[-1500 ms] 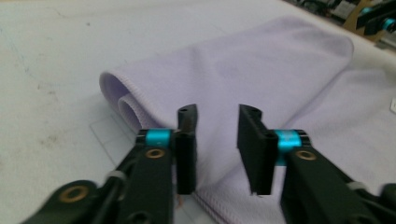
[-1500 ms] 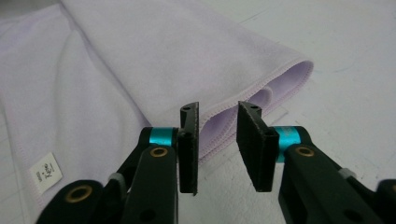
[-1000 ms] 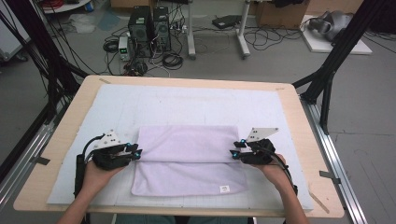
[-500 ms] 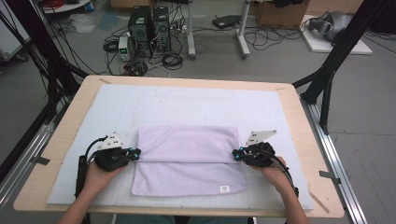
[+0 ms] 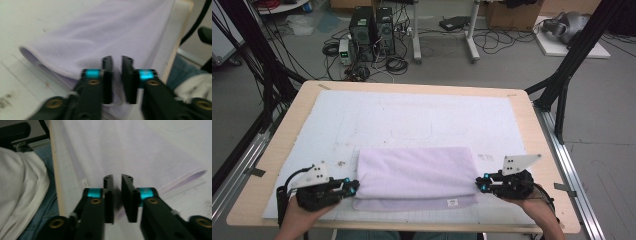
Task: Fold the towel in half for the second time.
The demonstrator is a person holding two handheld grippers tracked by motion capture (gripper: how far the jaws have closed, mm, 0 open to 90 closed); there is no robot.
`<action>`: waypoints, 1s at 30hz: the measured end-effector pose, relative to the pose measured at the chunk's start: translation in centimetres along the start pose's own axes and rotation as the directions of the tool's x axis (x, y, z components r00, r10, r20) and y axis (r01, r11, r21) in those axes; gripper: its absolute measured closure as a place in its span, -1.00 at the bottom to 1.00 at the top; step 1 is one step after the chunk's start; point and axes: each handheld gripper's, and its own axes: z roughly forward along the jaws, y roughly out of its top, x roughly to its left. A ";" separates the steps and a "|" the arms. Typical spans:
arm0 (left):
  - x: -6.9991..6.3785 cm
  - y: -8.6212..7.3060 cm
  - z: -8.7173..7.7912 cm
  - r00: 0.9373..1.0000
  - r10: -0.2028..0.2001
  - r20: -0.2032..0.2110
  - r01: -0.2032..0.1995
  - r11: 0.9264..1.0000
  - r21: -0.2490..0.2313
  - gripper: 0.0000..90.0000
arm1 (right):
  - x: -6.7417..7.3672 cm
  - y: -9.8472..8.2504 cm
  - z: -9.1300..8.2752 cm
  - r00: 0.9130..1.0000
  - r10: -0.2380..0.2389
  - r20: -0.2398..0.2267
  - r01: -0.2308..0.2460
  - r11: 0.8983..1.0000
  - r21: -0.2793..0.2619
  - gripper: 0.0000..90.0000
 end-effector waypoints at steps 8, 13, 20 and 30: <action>3.7 0.6 2.3 0.991 -0.031 -0.131 0.030 1.000 -0.010 0.15 | -3.7 1.5 2.7 0.990 0.064 0.124 -0.060 0.998 -0.033 0.22; 7.1 1.1 4.2 0.971 -0.104 -0.215 0.096 0.994 -0.044 0.00 | -6.2 2.8 4.3 0.979 0.098 0.181 -0.094 0.995 -0.029 0.11; 9.2 1.4 6.2 0.962 -0.157 -0.222 0.154 0.988 -0.029 -0.05 | -7.5 2.6 4.8 0.972 0.117 0.204 -0.116 0.993 -0.015 0.05; 10.3 1.3 8.1 0.962 -0.191 -0.196 0.209 0.975 0.079 0.41 | -10.9 2.2 8.4 0.965 0.186 0.184 -0.203 0.976 0.082 -0.02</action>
